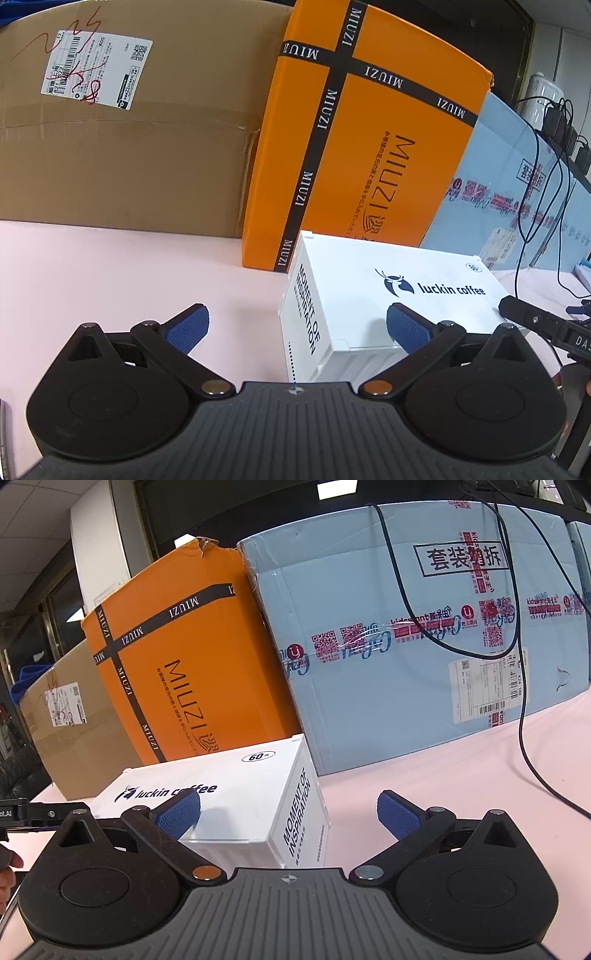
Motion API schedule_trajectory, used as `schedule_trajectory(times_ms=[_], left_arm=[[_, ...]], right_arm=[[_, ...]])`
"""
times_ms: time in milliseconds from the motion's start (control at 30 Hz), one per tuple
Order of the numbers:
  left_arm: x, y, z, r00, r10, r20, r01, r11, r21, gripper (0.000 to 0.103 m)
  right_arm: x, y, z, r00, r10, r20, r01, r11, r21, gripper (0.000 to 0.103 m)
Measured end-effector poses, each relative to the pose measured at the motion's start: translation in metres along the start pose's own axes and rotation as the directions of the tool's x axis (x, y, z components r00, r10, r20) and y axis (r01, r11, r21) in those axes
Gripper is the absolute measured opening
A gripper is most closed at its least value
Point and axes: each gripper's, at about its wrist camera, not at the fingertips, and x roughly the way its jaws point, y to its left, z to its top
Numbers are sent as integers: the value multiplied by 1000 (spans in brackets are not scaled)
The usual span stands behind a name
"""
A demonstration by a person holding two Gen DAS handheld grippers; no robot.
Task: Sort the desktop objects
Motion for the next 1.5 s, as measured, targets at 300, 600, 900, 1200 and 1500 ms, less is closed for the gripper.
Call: schedule_trajectory(times_ms=[300,600,900,1200,1500], left_arm=[[-17,8,-26,974,24,225,-20,1000,-19,103],[-54,9,-50,911,113,396,-121,993,-3,103],[-62,3,-73,883,159,441,-196,980,40,103],[-61,-4,-79,879,163,448,-219,973,78,103],[-55,-4,-77,898,136,418,-196,975,104,103]], right_arm=[[-19,2,-9,993,-2,118,5,1000,-22,103],[-43,1,-25,969,-132,211,148,987,-64,103],[-50,-8,-35,946,-235,223,246,969,-20,103],[-50,-14,-36,938,-281,205,282,959,27,103],[-43,-11,-35,951,-263,163,268,963,-8,103]])
